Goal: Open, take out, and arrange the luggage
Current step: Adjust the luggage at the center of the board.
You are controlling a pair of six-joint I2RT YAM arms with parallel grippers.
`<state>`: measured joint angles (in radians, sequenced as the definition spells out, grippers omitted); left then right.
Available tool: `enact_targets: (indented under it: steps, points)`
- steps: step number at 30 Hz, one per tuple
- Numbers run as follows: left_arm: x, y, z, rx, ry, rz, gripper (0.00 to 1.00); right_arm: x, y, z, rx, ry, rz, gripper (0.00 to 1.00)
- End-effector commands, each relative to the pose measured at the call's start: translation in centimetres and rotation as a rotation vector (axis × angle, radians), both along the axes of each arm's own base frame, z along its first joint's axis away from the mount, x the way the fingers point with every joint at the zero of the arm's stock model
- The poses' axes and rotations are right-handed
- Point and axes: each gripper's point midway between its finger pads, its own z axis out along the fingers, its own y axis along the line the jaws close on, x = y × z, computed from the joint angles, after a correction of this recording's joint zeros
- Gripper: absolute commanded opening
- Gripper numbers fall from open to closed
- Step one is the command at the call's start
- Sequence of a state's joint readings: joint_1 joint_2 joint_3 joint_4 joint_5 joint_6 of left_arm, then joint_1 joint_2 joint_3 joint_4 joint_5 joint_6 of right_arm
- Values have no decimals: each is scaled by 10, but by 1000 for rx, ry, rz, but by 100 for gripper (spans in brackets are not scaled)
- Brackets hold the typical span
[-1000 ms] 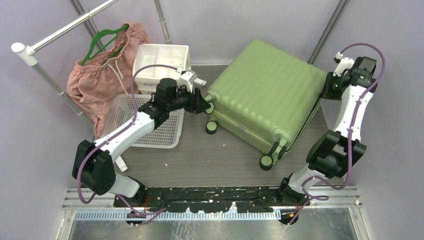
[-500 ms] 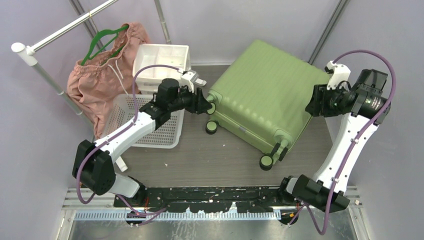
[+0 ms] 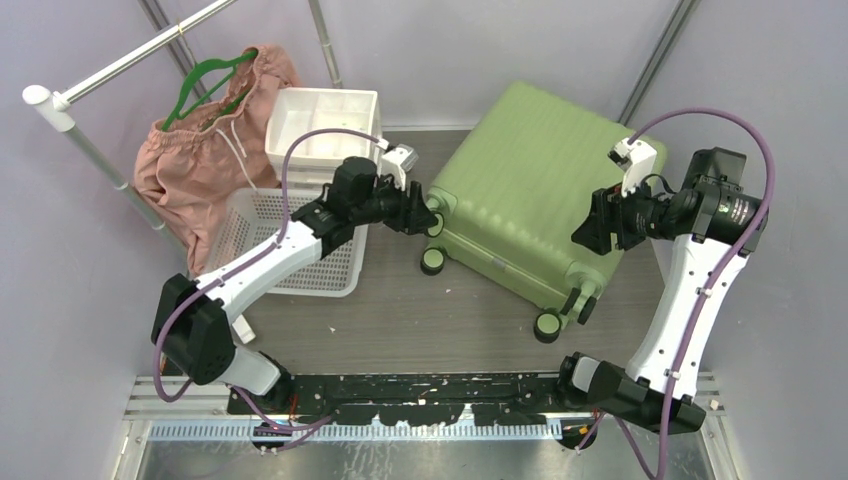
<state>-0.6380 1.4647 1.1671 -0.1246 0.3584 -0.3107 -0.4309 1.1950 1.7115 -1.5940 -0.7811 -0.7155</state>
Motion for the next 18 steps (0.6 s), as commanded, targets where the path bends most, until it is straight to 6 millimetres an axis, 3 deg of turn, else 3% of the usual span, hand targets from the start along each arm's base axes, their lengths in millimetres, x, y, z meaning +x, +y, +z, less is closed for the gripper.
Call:
enact_targets:
  steps: [1, 7, 15, 18]
  points:
    - [-42, -54, 36, -134, -48, -258, 0, -36, 22, -5, 6, 36, 103, 64]
    - [-46, -77, 37, -150, -19, -276, 0, -36, -9, -22, -106, 139, -86, 66]
    - [-51, -102, 42, -198, 7, -301, 1, -47, -32, -33, -191, 180, -297, 90]
    - [-51, -100, 41, -187, 15, -290, 14, -47, -34, -32, -190, 171, -332, 91]
